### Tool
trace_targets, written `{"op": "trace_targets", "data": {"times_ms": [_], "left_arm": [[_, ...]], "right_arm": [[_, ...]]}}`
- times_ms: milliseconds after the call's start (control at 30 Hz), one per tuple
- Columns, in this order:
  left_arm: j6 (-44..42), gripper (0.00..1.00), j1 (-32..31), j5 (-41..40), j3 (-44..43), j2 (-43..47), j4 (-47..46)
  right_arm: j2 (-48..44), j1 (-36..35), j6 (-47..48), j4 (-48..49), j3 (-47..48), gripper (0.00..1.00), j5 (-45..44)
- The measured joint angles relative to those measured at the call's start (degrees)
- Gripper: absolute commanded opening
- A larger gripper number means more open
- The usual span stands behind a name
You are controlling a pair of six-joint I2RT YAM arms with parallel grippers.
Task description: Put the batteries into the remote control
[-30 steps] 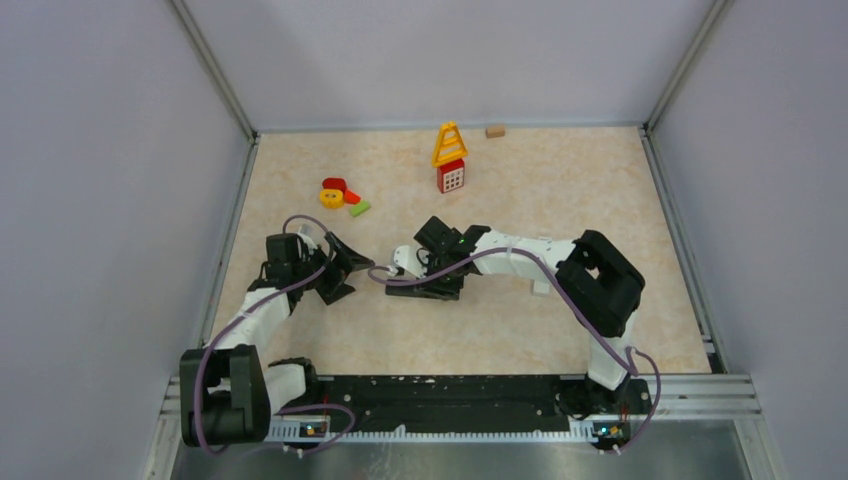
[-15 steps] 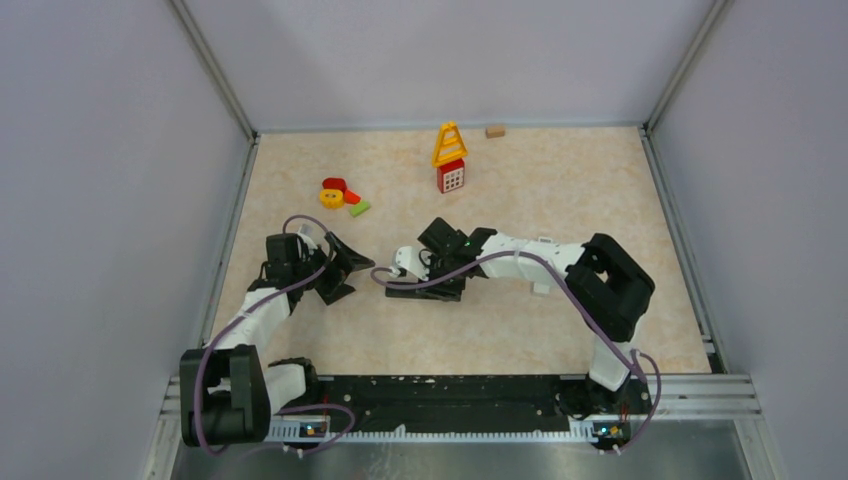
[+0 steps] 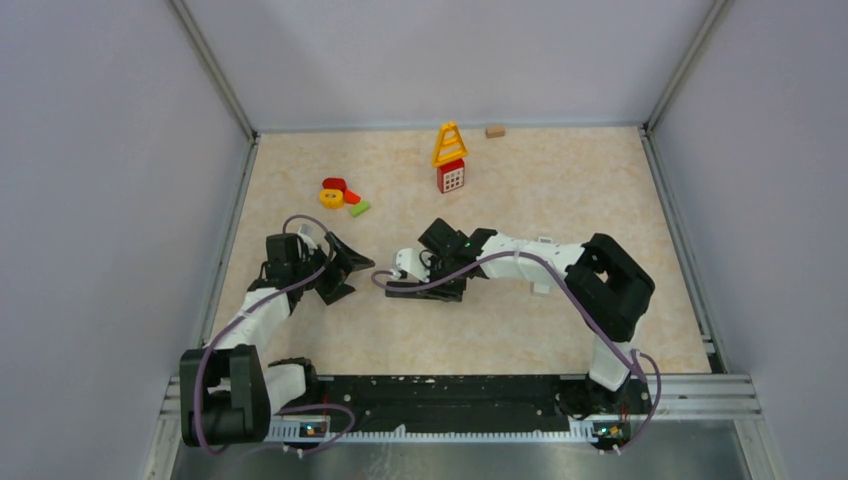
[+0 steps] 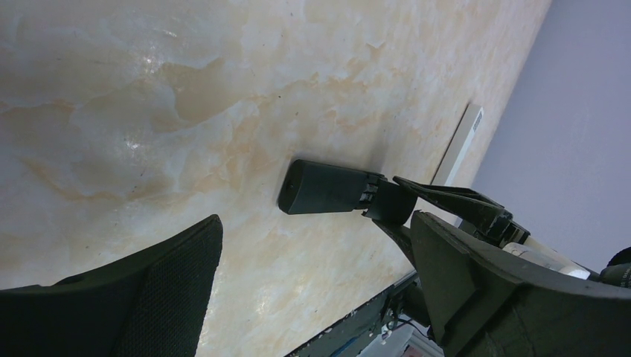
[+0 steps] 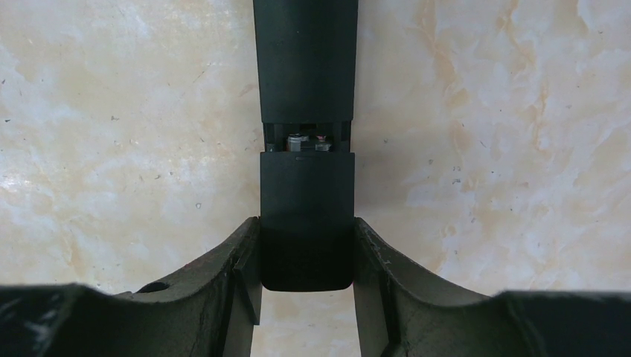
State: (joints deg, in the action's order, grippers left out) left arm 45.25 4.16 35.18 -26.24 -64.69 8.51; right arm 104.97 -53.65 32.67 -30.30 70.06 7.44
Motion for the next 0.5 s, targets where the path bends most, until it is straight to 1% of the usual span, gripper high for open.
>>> {"op": "trace_targets", "data": {"times_ms": [500], "left_arm": [[0.0, 0.99, 0.1, 0.2, 0.0, 0.0, 0.0]], "right_arm": [[1.6, -0.6, 0.8, -1.4, 1.3, 0.28, -0.3]]}}
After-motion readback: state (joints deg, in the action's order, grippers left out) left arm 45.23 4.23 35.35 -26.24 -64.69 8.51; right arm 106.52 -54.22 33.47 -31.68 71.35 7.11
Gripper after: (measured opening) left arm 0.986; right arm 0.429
